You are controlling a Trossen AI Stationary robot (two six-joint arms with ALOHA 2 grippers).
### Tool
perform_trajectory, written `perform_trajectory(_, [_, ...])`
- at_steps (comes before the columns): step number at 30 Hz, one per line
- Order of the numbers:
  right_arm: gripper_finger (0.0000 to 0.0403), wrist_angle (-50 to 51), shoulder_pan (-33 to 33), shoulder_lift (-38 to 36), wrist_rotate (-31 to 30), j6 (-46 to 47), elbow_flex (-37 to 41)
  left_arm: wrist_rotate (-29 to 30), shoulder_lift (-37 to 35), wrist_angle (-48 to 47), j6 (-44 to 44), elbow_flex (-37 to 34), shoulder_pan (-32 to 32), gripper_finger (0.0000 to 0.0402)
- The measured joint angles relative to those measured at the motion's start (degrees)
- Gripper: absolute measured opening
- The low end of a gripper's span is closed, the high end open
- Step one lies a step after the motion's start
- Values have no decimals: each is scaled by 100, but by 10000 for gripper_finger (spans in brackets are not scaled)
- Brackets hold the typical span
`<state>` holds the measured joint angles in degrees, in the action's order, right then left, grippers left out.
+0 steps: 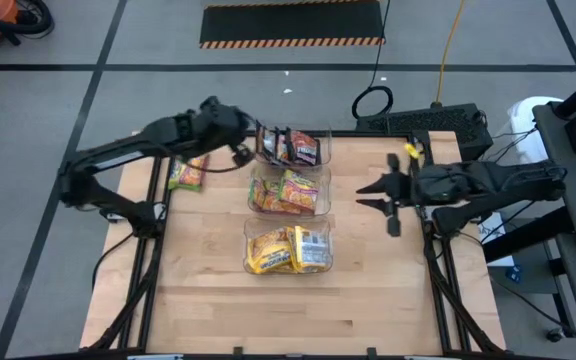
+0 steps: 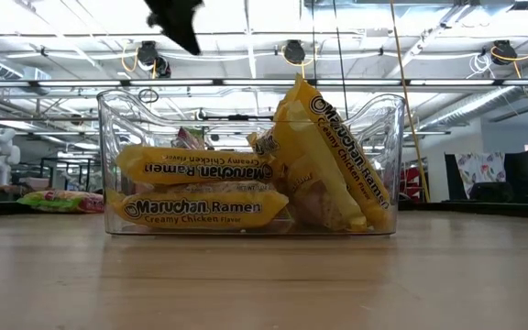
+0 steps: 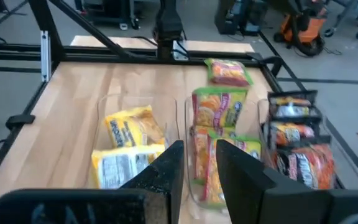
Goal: Sort Maruchan noodles
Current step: Put the green noodle pack into the center transparent bin
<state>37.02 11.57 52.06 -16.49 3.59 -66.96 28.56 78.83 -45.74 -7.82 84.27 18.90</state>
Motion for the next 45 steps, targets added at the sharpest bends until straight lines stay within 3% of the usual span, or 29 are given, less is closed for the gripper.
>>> perform_trajectory(11, [91, -1871, -1040, 1431, 2001, -487, -111, -206, -1547, -1818, 1800, -4, -1341, 58])
perform_trajectory(17, [91, -1823, -1311, 2481, 2164, -909, -1194, -148, -2029, -2600, 2520, -5, -2244, 58])
perform_trajectory(25, [91, -1622, -1604, 3926, 3012, -1141, -2881, 171, -2508, -3661, 3643, -7, -3326, 58])
perform_trajectory(31, [91, -1182, -1831, 4979, 3042, -1225, -4150, 349, -2944, -4152, 4566, -9, -4112, 58])
perform_trajectory(39, [91, -1063, -2137, 6029, 3486, -1183, -5385, 352, -3268, -4437, 4764, -12, -4752, 58])
perform_trajectory(45, [91, -1140, -2296, 6415, 3572, -1017, -5635, 354, -3591, -4428, 4704, -188, -4833, 58])
